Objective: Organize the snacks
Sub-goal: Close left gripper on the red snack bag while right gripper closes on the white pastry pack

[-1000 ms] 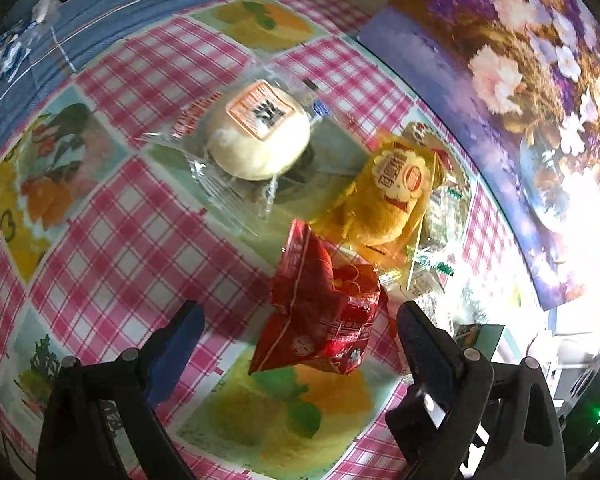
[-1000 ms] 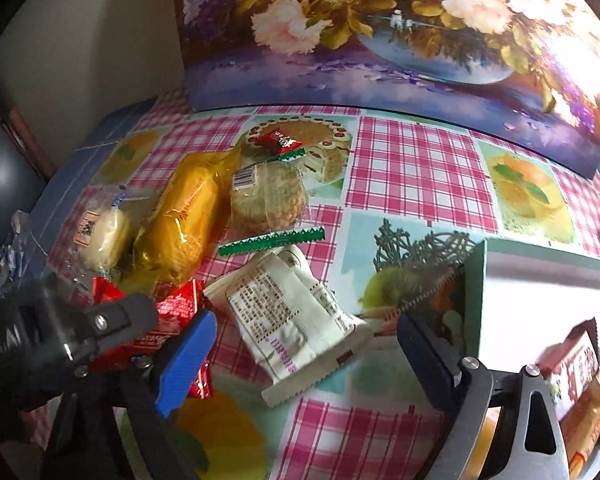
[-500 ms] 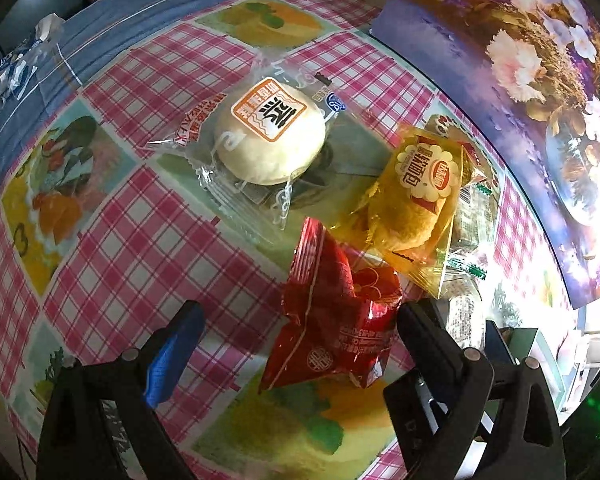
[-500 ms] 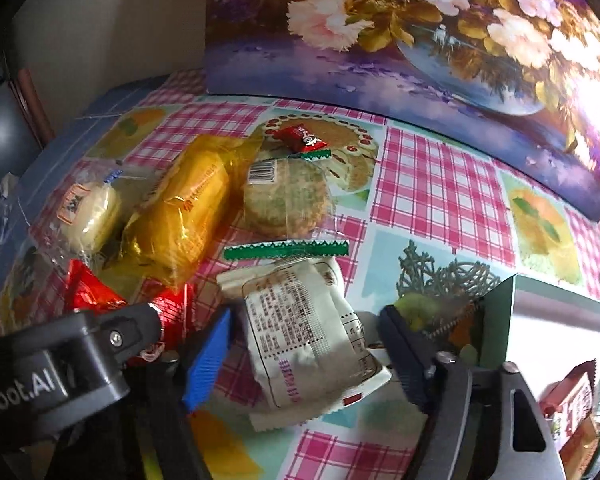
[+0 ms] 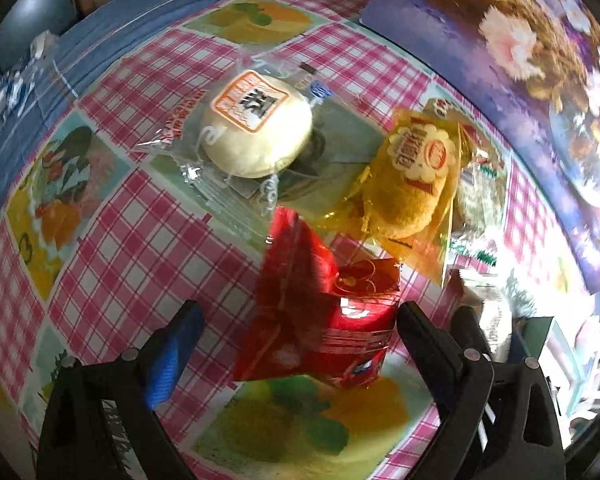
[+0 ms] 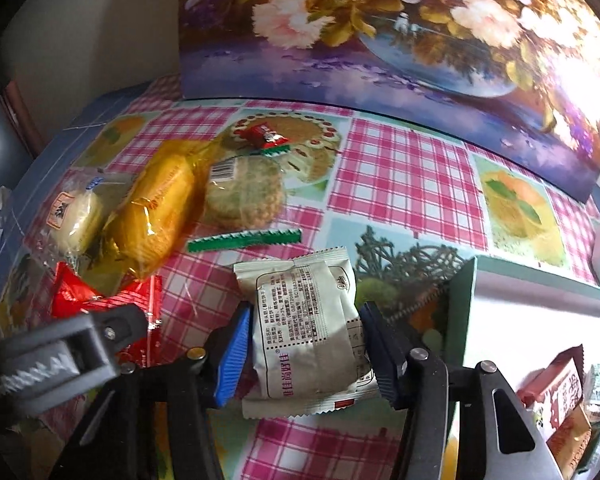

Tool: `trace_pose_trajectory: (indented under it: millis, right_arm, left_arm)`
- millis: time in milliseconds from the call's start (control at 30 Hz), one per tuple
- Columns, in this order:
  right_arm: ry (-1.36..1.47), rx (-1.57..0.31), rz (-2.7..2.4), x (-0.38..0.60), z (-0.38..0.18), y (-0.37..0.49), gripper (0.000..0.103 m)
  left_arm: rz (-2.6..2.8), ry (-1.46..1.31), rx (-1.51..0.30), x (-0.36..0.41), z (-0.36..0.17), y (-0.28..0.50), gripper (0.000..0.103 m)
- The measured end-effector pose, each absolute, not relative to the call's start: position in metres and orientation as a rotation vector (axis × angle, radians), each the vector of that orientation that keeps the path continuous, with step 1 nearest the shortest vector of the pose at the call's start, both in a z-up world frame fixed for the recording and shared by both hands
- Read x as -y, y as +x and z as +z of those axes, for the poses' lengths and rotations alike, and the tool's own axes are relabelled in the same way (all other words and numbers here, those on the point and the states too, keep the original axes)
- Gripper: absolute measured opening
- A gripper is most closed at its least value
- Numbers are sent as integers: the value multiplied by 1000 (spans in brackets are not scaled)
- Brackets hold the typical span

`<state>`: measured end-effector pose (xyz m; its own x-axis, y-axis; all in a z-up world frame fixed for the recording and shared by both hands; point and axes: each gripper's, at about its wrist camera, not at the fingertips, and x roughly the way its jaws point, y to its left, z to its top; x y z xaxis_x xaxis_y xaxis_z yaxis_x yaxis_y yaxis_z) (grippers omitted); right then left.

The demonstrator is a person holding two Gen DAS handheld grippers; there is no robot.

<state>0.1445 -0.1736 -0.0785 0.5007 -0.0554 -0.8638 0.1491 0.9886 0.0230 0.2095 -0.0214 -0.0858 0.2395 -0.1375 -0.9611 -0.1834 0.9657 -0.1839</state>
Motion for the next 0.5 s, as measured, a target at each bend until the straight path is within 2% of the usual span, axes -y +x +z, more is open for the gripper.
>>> trace_pose_trajectory:
  millis: [100, 167, 200, 233, 500]
  right_arm:
    - [109, -1047, -134, 178, -78, 141, 58]
    - [114, -1052, -141, 180, -78, 139, 58]
    - [117, -1054, -144, 181, -79, 138, 58]
    - [120, -1057, -147, 182, -78, 137, 58]
    - [129, -1074, -154, 184, -77, 131, 57]
  left_arm:
    - [31, -259, -1327, 30, -87, 210, 96]
    - [27, -249, -1319, 36, -86, 210, 89]
    - [25, -235, -1313, 39, -84, 210, 78]
    - [21, -223, -1306, 43, -83, 210, 71]
    - [-33, -257, -1306, 51, -81, 212, 67]
